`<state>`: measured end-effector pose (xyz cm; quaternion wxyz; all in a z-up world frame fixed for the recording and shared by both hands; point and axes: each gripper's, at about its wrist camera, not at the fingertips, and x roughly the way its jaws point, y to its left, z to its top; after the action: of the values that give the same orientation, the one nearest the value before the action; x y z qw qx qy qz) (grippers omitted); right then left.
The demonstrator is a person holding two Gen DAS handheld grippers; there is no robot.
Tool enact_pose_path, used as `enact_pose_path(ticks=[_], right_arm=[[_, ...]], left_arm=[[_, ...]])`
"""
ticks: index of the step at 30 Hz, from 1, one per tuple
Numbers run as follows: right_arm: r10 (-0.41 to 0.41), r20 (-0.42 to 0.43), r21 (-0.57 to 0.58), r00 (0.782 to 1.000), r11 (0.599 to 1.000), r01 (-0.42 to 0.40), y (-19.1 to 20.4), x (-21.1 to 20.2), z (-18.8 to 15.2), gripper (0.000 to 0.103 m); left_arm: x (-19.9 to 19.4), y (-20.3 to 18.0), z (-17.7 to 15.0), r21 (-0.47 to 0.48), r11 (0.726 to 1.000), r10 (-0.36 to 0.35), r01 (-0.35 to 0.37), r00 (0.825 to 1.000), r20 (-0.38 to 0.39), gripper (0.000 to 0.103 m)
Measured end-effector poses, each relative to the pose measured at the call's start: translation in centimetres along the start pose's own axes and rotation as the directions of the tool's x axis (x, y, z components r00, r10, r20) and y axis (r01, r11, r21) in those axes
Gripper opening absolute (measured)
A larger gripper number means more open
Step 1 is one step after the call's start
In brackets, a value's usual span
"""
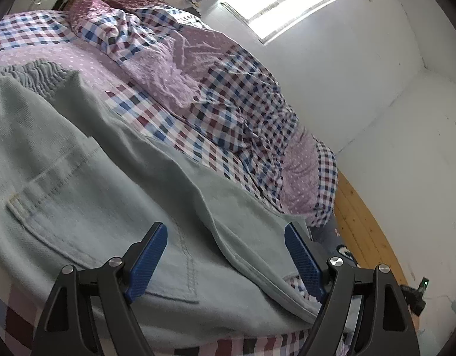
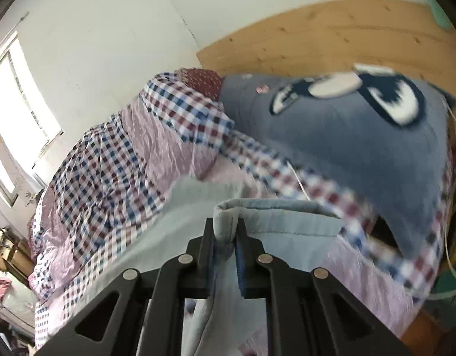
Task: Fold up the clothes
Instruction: 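Lift the grasped pants edge up off the quilt with the right tool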
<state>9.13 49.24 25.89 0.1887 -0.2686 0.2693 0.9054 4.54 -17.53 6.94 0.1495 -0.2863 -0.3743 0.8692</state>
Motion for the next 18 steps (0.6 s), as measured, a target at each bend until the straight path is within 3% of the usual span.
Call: enact_pose_path(ticks=[10, 18], right_arm=[[0.01, 0.078, -0.147, 0.997, 0.989, 0.002, 11.4, 8.0, 8.9, 0.01], [-0.047, 0.109, -0.239, 0.993, 0.968, 0.072, 19.9, 17.8, 14.3, 0.01]], left_arm=[[0.7, 1.8, 1.4, 0.002, 0.999, 0.052, -0.052, 0.998, 0.023, 0.085], [0.8, 2.7, 2.0, 0.016, 0.996, 0.081, -0.082, 0.996, 0.046, 0.085]])
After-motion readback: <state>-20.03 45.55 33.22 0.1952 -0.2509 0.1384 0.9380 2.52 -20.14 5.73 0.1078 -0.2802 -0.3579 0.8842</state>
